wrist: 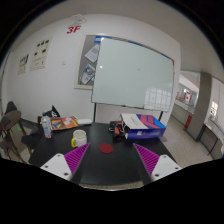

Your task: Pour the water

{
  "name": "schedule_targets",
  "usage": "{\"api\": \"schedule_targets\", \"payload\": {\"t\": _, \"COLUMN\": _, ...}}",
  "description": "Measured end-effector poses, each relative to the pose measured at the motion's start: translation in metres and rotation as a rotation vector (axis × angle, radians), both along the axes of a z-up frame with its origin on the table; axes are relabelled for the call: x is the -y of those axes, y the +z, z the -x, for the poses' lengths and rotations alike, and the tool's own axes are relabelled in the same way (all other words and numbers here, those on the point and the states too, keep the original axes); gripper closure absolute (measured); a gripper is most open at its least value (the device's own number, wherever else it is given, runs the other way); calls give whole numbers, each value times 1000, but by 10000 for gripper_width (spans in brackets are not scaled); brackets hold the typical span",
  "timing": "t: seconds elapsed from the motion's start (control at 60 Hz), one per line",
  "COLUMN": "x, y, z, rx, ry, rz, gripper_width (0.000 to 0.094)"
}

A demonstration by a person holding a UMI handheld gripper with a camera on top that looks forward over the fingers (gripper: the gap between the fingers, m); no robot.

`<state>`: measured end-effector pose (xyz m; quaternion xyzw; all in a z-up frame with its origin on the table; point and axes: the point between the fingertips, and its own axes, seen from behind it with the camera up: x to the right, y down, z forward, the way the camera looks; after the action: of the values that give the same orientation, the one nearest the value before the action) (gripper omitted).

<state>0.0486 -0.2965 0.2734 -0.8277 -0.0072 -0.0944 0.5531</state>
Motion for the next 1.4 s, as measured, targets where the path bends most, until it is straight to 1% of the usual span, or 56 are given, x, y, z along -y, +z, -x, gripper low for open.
{"api": "schedule_targets", "payload": {"t": 0.15, "x": 1, "y": -31, "z": 14, "rx": 7, "ry": -6, "rz": 47, "gripper_width": 92}}
{"api": "schedule_targets", "payload": {"t": 0.233, "x": -4, "y": -70, "z": 34, "rx": 8, "ry": -21, "rz": 76, "gripper_width": 92}}
{"api": "schedule_targets", "payload": {"t": 0.283, "x": -1, "y": -93, "z": 49, "rx": 4, "ry": -16, "rz": 105, "gripper_width": 93}}
{"api": "schedule_targets", "payload": {"t": 0.417, "x": 3, "y": -154, "z": 119, "rx": -22, "ry": 19, "rz": 193, "gripper_width": 90}}
{"api": "schedule_targets", "payload": {"t": 0.533, "x": -19, "y": -192, "z": 201, "rx": -84, "ry": 33, "rz": 217, "gripper_width": 89}}
{"api": "schedule_targets", "payload": {"t": 0.6, "x": -46, "y": -204, "z": 253, "rx": -139, "ry": 51, "rz": 204, "gripper_width": 87}}
{"api": "schedule_targets", "payload": {"t": 0.683, "x": -94, "y": -213, "z": 315, "rx": -176, "ry": 92, "rz": 170, "gripper_width": 89}}
{"api": "schedule_targets", "payload": {"t": 0.833, "x": -188, "y": -208, "z": 391, "rx": -187, "ry": 146, "rz": 73, "gripper_width": 90}}
{"api": "schedule_targets", "payload": {"t": 0.9, "x": -226, "y": -202, "z": 407, "rx": -175, "ry": 157, "rz": 30, "gripper_width": 90}}
{"api": "schedule_targets", "payload": {"t": 1.0, "x": -271, "y": -200, "z": 416, "rx": -152, "ry": 147, "rz": -15, "gripper_width": 89}}
{"api": "schedule_targets", "payload": {"t": 1.167, "x": -321, "y": -211, "z": 416, "rx": -156, "ry": 104, "rz": -38, "gripper_width": 94}}
{"api": "schedule_targets", "payload": {"t": 1.233, "x": -330, "y": -214, "z": 416, "rx": -154, "ry": 100, "rz": -41, "gripper_width": 137}}
{"api": "schedule_targets", "payload": {"t": 1.267, "x": -334, "y": -216, "z": 417, "rx": -153, "ry": 103, "rz": -41, "gripper_width": 183}}
{"api": "schedule_targets", "payload": {"t": 1.283, "x": -335, "y": -218, "z": 416, "rx": -151, "ry": 106, "rz": -42, "gripper_width": 263}}
{"api": "schedule_targets", "payload": {"t": 1.3, "x": -337, "y": -218, "z": 415, "rx": -149, "ry": 103, "rz": -44, "gripper_width": 299}}
{"api": "schedule_targets", "payload": {"t": 1.317, "x": -338, "y": -217, "z": 413, "rx": -145, "ry": 98, "rz": -50, "gripper_width": 355}}
{"api": "schedule_targets", "payload": {"t": 1.333, "x": -338, "y": -217, "z": 413, "rx": -145, "ry": 97, "rz": -54, "gripper_width": 383}}
{"api": "schedule_targets", "payload": {"t": 1.4, "x": -339, "y": -217, "z": 414, "rx": -155, "ry": 106, "rz": -60, "gripper_width": 417}}
